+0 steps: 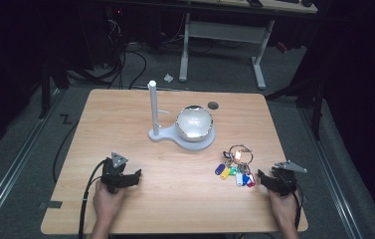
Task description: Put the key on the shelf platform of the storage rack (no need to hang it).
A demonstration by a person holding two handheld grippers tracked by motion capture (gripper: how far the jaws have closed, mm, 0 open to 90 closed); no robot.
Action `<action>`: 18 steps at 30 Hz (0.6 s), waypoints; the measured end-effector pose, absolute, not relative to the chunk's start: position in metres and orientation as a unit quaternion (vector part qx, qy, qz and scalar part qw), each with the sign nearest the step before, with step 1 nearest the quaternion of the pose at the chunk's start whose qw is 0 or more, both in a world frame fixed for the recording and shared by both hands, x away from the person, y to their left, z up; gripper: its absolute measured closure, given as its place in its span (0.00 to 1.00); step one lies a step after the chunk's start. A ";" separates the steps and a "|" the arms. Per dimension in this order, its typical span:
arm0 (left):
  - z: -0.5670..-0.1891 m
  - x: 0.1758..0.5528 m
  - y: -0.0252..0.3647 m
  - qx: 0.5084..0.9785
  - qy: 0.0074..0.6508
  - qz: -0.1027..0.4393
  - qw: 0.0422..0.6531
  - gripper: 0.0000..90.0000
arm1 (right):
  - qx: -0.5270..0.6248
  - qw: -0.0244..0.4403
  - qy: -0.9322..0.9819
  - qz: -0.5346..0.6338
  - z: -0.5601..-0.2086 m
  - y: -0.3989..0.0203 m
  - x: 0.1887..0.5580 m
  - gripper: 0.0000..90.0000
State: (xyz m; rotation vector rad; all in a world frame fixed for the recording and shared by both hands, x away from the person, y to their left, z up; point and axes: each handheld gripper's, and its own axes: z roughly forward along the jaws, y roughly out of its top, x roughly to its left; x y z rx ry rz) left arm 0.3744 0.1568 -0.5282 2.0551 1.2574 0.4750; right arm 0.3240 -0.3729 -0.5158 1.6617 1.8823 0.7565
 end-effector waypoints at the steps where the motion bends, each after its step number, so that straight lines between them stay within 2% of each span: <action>1: -0.528 0.374 0.157 0.788 0.482 0.182 0.337 0.21 | 0.612 0.257 0.695 0.277 -0.516 -0.373 0.324 0.45; 9: -0.528 0.374 0.157 0.788 0.482 0.182 0.336 0.21 | 0.626 0.233 0.687 0.286 -0.512 -0.376 0.325 0.46; 18: -0.528 0.374 0.157 0.788 0.482 0.182 0.336 0.21 | 0.623 0.227 0.691 0.286 -0.510 -0.371 0.323 0.45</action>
